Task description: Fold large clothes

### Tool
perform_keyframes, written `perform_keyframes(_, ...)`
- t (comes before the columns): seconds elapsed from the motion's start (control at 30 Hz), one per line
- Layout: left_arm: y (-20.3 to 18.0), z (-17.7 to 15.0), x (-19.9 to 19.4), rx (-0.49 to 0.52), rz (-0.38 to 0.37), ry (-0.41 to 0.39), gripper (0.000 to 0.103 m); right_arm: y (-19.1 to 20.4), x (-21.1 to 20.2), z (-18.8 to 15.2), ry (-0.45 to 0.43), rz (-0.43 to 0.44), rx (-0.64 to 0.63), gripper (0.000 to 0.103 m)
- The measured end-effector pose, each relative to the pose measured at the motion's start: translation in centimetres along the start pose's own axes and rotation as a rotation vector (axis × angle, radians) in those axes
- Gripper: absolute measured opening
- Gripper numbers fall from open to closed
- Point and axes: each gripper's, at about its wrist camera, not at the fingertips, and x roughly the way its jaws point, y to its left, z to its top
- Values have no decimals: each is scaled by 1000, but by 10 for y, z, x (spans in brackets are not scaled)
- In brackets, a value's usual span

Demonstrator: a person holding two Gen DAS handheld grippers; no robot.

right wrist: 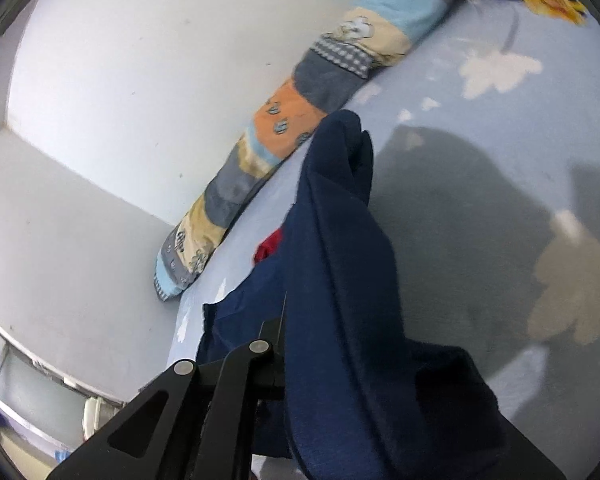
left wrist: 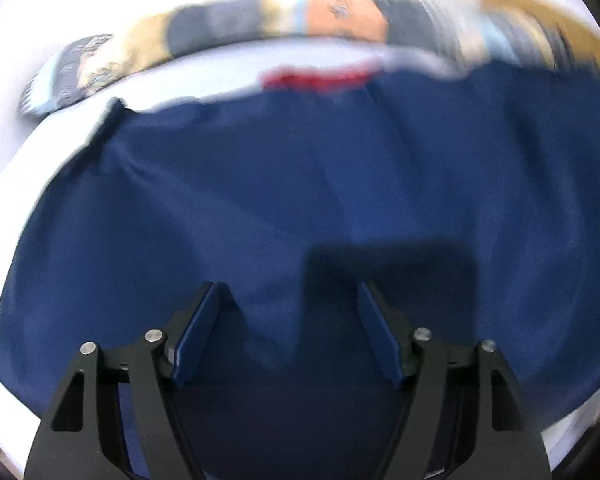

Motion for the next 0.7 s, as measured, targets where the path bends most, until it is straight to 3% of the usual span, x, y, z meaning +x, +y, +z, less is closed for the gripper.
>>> perform_keyframes(0.07,0,5,-8,27,-19,-16,70,17,1,-4,6,-18,-37,10)
perform_keyframes(0.2,44,12,-36,-114,-66,-113,71,54,5,-10,12,-45,-83,10)
perform_keyframes(0.27,67,13,-39,-165,-70,-112,71,79,12,-16,21,-60,-117,10)
perform_keyframes(0.5,170,-2,-66,-346,-7,-185,71,161,55,-61,83,-107,-227,11)
perform_keyframes(0.7,258,-33,-87,-432,122,-223,71,215,127,-121,147,-168,-315,11)
